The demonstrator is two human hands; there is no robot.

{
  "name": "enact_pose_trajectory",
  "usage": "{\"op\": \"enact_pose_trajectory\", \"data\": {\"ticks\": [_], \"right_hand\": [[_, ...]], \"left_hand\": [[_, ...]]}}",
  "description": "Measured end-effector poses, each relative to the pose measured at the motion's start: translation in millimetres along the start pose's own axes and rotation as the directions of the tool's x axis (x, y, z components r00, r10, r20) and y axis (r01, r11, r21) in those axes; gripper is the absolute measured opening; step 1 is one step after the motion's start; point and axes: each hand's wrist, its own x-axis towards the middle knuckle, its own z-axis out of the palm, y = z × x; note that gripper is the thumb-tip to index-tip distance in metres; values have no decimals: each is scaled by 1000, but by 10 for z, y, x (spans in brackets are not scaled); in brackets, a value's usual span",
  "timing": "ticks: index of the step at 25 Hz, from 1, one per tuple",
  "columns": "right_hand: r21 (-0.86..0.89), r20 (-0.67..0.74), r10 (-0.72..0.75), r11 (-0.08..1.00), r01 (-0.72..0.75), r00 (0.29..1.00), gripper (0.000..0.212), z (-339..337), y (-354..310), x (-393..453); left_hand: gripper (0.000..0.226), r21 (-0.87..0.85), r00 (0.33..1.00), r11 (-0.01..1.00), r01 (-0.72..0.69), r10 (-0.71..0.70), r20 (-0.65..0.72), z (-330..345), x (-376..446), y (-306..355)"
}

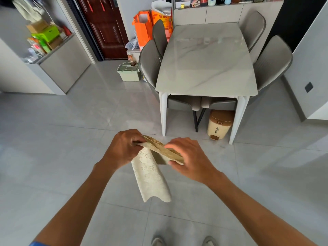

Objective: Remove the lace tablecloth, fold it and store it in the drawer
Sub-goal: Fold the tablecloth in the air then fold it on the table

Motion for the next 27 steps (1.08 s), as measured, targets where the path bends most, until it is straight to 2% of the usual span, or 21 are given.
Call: {"op": "enact_pose_trajectory", "data": {"ticks": [3, 7, 10, 14, 16, 18, 20, 23, 25, 27], "right_hand": [[-76, -32, -37, 997, 34, 999, 43, 160, -356, 178], [-157, -37, 99, 982, -104, 994, 52, 229, -319, 178], [-279, 68, 187, 946, -162, 980, 60, 281, -119, 131], [-364, 251, 416, 877, -313, 874, 61, 261, 375, -107], [-395, 297, 514, 833, -386, 805, 58, 192, 614, -241], [-413, 313, 557, 809, -418, 770, 56, 134, 770, -315], [-381, 272, 539, 821, -425, 797, 50, 84, 844, -320], [-270, 94, 457, 867, -419, 885, 31, -104, 927, -208], [-221, 8, 422, 885, -410, 907, 22, -356, 979, -80], [-209, 1, 381, 904, -372, 925, 18, -631, 1016, 46]], "left_hand": [[20, 12, 999, 999, -34, 33, 26, 45, -23, 70], [22, -22, 1000, 1000, -22, 22, 5, 9, -94, 24], [16, -50, 1000, 999, -14, 13, -22, -18, -139, -6], [18, -70, 997, 998, 11, -17, -81, -88, -163, -64], [22, -94, 992, 995, 31, -43, -120, -141, -162, -107], [24, -102, 988, 994, 36, -50, -143, -182, -164, -119], [23, -91, 991, 996, 24, -36, -132, -215, -162, -114], [20, -53, 997, 998, 37, -40, -61, -285, -130, -176], [18, -15, 994, 995, 100, -99, 36, -333, -100, -268], [17, 11, 975, 983, 185, -185, 120, -331, -60, -348]]}}
